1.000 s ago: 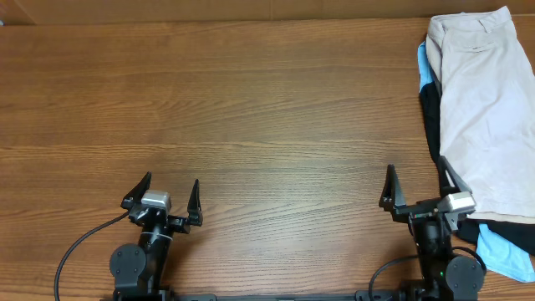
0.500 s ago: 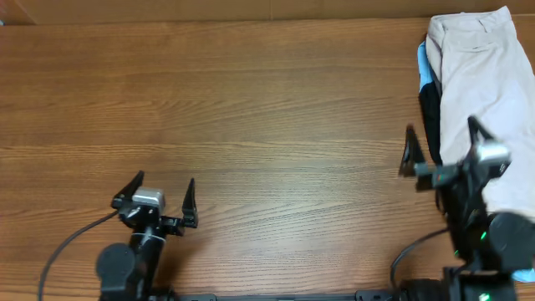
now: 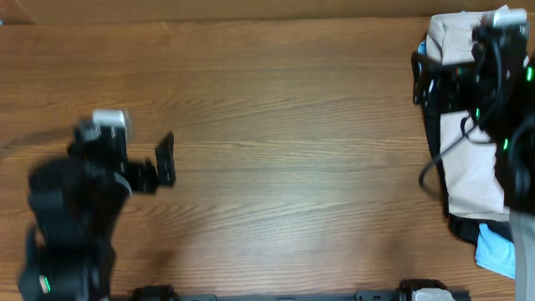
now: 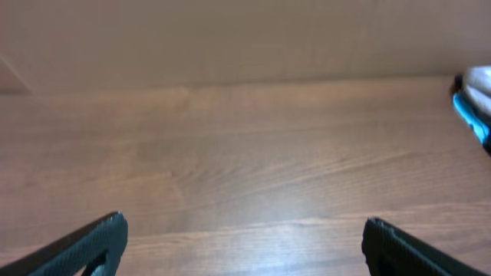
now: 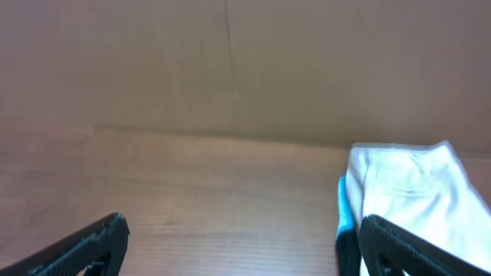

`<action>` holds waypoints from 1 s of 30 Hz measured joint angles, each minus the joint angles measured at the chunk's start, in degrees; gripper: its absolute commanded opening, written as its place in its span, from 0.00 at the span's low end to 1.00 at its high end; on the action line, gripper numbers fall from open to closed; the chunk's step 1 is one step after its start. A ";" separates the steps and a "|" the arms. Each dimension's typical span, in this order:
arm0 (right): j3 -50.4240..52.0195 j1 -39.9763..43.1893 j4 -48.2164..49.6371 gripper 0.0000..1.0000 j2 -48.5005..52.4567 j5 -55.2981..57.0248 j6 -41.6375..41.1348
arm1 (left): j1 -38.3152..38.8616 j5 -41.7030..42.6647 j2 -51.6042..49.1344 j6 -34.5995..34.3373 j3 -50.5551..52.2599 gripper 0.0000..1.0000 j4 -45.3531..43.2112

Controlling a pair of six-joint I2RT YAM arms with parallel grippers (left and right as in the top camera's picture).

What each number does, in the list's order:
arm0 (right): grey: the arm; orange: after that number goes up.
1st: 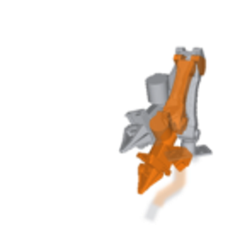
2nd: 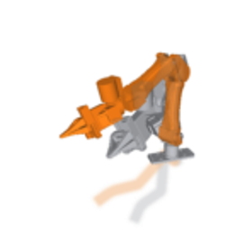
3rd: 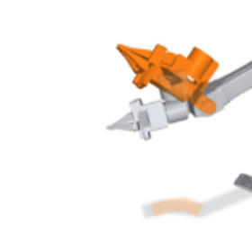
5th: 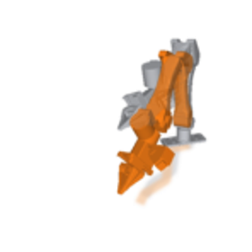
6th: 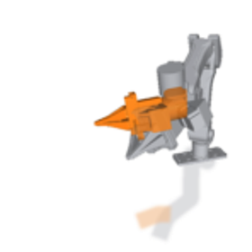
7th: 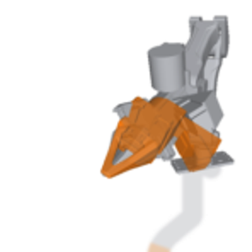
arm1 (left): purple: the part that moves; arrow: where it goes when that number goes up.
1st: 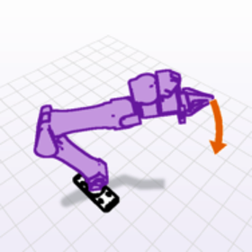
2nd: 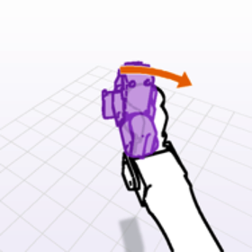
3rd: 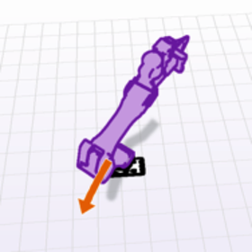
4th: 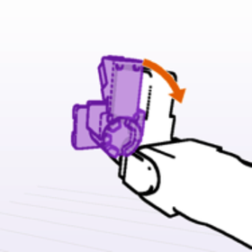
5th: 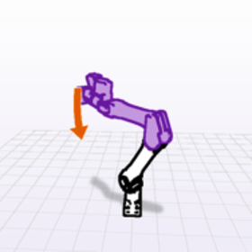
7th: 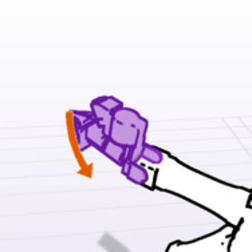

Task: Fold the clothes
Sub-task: 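Reach the right gripper to the beige shorts on the clothes pile and grasp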

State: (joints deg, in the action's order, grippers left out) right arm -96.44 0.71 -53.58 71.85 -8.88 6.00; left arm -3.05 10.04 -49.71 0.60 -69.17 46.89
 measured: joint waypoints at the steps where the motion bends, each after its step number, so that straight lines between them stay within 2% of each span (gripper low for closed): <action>1: -3.63 -0.02 -2.54 1.00 2.89 -0.11 0.04 | 0.00 0.02 -3.96 0.00 -4.37 1.00 2.86; 5: -10.78 0.00 -4.46 1.00 11.15 0.17 0.04 | 0.00 0.37 -16.59 0.00 -17.42 1.00 13.33; 9: -11.15 -0.02 -2.23 1.00 15.98 0.28 0.02 | 0.00 1.36 -26.80 0.00 -24.85 1.00 16.37; 14: -11.15 1.42 3.76 1.00 19.69 0.44 -0.24 | 0.00 3.10 -35.69 -0.02 -25.70 1.00 16.68; 20: -11.52 12.50 7.32 0.99 23.74 1.75 -4.04 | 0.00 7.72 -43.67 -0.02 -25.70 1.00 15.78; 26: -11.58 25.03 5.60 0.93 32.41 1.73 -6.27 | 1.46 9.33 -45.13 -0.02 -25.70 0.91 13.27; 29: -11.58 26.51 5.29 0.91 35.85 1.60 -5.35 | 4.02 9.44 -45.13 0.00 -25.70 0.92 12.26; 30: -11.58 26.38 5.11 0.91 36.50 1.60 -4.85 | 5.07 9.44 -45.13 0.00 -25.70 0.96 12.09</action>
State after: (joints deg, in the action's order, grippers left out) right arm -108.03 27.09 -48.47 108.36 -7.29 1.15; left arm 2.02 19.49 -94.85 0.60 -94.87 58.98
